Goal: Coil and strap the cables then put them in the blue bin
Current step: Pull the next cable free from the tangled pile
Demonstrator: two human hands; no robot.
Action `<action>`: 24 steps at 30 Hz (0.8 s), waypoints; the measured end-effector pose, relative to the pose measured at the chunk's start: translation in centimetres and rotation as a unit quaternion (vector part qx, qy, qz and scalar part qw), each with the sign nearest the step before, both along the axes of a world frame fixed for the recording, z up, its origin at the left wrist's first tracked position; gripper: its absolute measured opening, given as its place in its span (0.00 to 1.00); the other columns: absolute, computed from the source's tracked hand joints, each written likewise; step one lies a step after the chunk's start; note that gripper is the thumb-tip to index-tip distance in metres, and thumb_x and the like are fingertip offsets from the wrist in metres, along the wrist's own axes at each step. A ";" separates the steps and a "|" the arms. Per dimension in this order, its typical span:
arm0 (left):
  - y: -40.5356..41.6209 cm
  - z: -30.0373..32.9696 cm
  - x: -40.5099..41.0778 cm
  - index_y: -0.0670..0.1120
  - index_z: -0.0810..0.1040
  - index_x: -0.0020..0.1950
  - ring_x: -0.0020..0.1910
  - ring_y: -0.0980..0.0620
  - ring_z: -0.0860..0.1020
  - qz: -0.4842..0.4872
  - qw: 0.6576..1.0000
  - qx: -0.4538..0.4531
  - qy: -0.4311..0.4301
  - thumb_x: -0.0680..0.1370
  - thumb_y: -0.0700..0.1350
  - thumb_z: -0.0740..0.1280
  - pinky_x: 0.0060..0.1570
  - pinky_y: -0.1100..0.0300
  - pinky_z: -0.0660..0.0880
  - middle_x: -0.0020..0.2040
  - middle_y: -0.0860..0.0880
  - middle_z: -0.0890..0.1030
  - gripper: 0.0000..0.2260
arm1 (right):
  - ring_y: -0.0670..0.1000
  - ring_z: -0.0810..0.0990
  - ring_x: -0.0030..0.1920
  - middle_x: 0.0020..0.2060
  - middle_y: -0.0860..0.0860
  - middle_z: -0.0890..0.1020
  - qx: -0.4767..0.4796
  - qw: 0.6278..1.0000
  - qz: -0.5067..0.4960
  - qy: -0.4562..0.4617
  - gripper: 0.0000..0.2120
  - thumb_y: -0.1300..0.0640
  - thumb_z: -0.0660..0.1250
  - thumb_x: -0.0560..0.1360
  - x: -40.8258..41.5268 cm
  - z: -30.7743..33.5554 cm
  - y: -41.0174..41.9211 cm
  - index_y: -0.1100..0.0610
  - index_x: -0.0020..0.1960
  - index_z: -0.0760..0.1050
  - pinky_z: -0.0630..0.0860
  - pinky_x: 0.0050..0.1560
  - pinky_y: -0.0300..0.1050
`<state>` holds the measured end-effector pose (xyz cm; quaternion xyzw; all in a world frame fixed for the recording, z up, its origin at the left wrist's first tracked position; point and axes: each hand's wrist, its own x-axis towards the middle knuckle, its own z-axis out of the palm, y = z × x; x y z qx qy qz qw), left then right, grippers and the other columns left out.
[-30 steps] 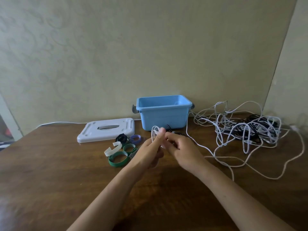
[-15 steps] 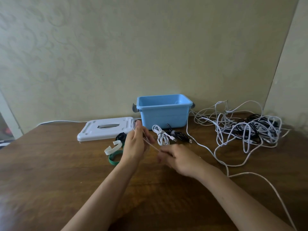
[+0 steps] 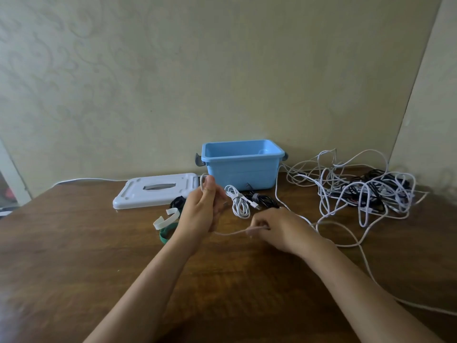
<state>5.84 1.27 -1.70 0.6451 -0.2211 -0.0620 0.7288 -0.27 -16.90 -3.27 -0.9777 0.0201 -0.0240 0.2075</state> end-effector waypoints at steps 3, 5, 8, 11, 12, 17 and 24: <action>-0.3 -0.3 -0.4 0.44 0.82 0.52 0.22 0.57 0.63 -0.019 0.992 0.114 -0.053 0.81 0.62 0.50 0.21 0.63 0.61 0.33 0.51 0.80 0.28 | 0.45 0.79 0.36 0.35 0.44 0.81 0.036 0.990 -0.074 -0.111 0.14 0.38 0.63 0.80 0.2 -0.2 -1.4 0.45 0.46 0.79 0.70 0.34 0.43; -1.1 -0.9 -1.1 0.45 0.83 0.55 0.21 0.61 0.69 -0.048 0.971 0.217 -0.091 0.83 0.59 0.50 0.24 0.68 0.66 0.38 0.51 0.84 0.27 | 0.46 0.79 0.34 0.33 0.45 0.81 0.096 0.981 -0.084 -0.148 0.16 0.40 0.62 0.82 0.4 -0.5 -1.3 0.48 0.44 0.80 0.69 0.34 0.45; -2.0 -1.4 -2.0 0.42 0.82 0.42 0.23 0.63 0.70 -0.114 0.940 0.306 -0.096 0.82 0.60 0.51 0.31 0.68 0.69 0.29 0.53 0.77 0.29 | 0.42 0.79 0.36 0.34 0.43 0.82 0.125 0.973 -0.093 -0.168 0.14 0.42 0.62 0.82 0.4 -0.7 -0.8 0.46 0.44 0.80 0.69 0.34 0.42; -2.1 -1.3 -2.3 0.46 0.75 0.35 0.24 0.59 0.70 -0.133 0.932 0.320 -0.108 0.80 0.61 0.52 0.32 0.64 0.68 0.27 0.53 0.74 0.25 | 0.43 0.80 0.38 0.36 0.43 0.82 0.147 0.965 -0.101 -0.194 0.12 0.43 0.64 0.82 0.4 -0.5 -0.9 0.47 0.46 0.81 0.69 0.34 0.40; -2.0 -1.3 -2.2 0.47 0.72 0.35 0.24 0.59 0.68 -0.114 0.934 0.318 -0.114 0.79 0.62 0.52 0.31 0.63 0.67 0.28 0.52 0.72 0.24 | 0.44 0.80 0.38 0.36 0.44 0.82 0.153 0.963 -0.103 -0.198 0.12 0.43 0.65 0.81 0.4 -0.3 -1.0 0.48 0.46 0.81 0.70 0.34 0.40; -0.7 -1.0 -0.2 0.49 0.66 0.35 0.26 0.57 0.61 -0.021 0.985 0.169 -0.016 0.79 0.66 0.52 0.29 0.60 0.59 0.29 0.54 0.66 0.23 | 0.43 0.78 0.37 0.34 0.44 0.80 0.112 0.974 -0.113 -0.161 0.08 0.44 0.68 0.79 -0.3 1.0 -2.3 0.47 0.46 0.81 0.71 0.35 0.41; -0.9 -1.2 -0.6 0.47 0.70 0.38 0.25 0.58 0.60 -0.060 0.990 0.125 0.028 0.79 0.67 0.52 0.27 0.62 0.56 0.29 0.55 0.67 0.25 | 0.44 0.82 0.50 0.47 0.45 0.84 0.188 0.978 0.022 -0.088 0.17 0.35 0.55 0.77 -0.8 0.4 2.0 0.42 0.54 0.77 0.78 0.55 0.51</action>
